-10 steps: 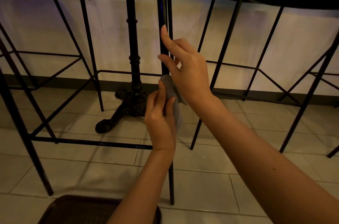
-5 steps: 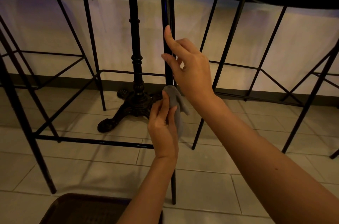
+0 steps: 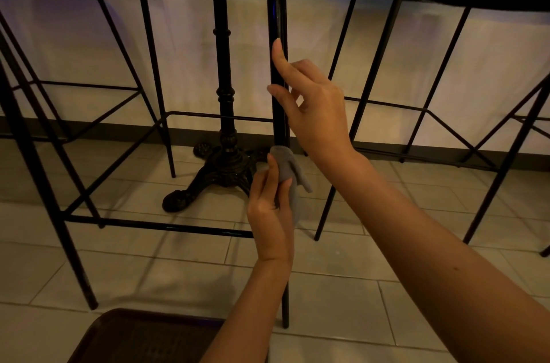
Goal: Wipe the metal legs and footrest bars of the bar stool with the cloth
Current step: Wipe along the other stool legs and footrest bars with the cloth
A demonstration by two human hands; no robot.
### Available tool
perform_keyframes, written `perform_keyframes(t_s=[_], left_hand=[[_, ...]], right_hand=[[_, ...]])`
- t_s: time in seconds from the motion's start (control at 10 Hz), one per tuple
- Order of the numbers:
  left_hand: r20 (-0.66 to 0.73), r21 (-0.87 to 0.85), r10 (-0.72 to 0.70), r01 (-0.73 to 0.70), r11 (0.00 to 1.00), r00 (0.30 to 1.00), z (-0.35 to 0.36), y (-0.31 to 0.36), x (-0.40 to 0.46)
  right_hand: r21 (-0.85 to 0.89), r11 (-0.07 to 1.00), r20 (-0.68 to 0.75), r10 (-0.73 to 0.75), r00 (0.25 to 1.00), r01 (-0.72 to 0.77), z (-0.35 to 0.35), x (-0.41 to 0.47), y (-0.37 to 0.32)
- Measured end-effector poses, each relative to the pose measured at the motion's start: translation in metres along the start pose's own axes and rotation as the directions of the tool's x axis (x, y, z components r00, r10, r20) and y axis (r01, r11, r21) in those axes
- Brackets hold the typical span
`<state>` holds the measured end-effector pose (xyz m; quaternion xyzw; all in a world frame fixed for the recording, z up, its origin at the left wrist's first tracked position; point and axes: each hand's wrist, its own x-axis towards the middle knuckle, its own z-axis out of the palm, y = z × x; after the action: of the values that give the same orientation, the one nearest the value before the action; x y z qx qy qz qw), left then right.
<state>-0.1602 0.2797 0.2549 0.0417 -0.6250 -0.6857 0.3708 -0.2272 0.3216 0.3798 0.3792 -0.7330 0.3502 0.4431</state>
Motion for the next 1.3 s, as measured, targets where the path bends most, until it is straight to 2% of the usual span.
perform_keyframes(t_s=[0.1,0.3,0.4,0.5,0.6,0.7,0.8,0.9,1.0,1.1,1.2,1.3], left_hand=[[0.032,0.12,0.006,-0.01,0.993,0.999,-0.003,0.003,0.002],[-0.035,0.054,0.103,-0.101,0.993,0.994,0.003,0.014,0.012],[0.029,0.263,0.157,-0.159,0.952,0.987,0.001,0.007,0.01],[0.01,0.079,0.067,-0.067,0.995,0.998,-0.001,0.005,0.005],[0.016,-0.35,-0.177,0.171,0.921,0.984,0.002,0.007,0.005],[0.01,-0.198,-0.092,0.092,0.976,0.996,-0.002,0.008,0.006],[0.04,0.167,0.097,-0.102,0.981,0.995,-0.007,0.007,0.013],[0.07,0.198,0.112,-0.124,0.972,0.991,-0.005,0.007,0.017],[0.077,0.138,0.05,-0.061,0.989,0.996,-0.004,0.008,0.014],[-0.003,-0.023,-0.047,0.047,0.999,0.999,-0.004,0.013,0.008],[0.03,0.125,0.089,-0.093,0.988,0.996,-0.01,-0.002,-0.002],[-0.031,0.1,0.002,0.002,0.995,1.0,-0.014,-0.011,-0.008]], right_hand=[[-0.02,1.0,0.02,-0.005,1.0,0.005,-0.001,0.0,0.001],[-0.043,0.999,0.06,-0.006,0.998,0.009,-0.002,-0.005,0.007],[-0.072,0.997,0.108,-0.006,0.994,0.014,-0.002,-0.013,0.009],[-0.111,0.993,0.135,-0.019,0.991,0.034,-0.004,-0.02,0.011],[-0.143,0.989,0.141,-0.02,0.99,0.04,-0.004,-0.025,0.01],[-0.15,0.988,0.13,-0.009,0.992,0.028,-0.003,-0.028,0.009],[-0.136,0.991,0.114,0.006,0.993,0.01,-0.002,-0.029,0.007],[-0.12,0.993,0.106,0.018,0.994,-0.005,-0.001,-0.03,0.006],[-0.115,0.993,0.101,0.017,0.995,-0.005,-0.001,-0.03,0.006],[-0.109,0.994,0.095,0.02,0.995,-0.01,-0.001,-0.03,0.005],[-0.108,0.994,0.094,0.027,0.995,-0.017,0.0,-0.031,0.005],[-0.109,0.994,0.096,0.022,0.995,-0.012,0.001,-0.032,0.005]])
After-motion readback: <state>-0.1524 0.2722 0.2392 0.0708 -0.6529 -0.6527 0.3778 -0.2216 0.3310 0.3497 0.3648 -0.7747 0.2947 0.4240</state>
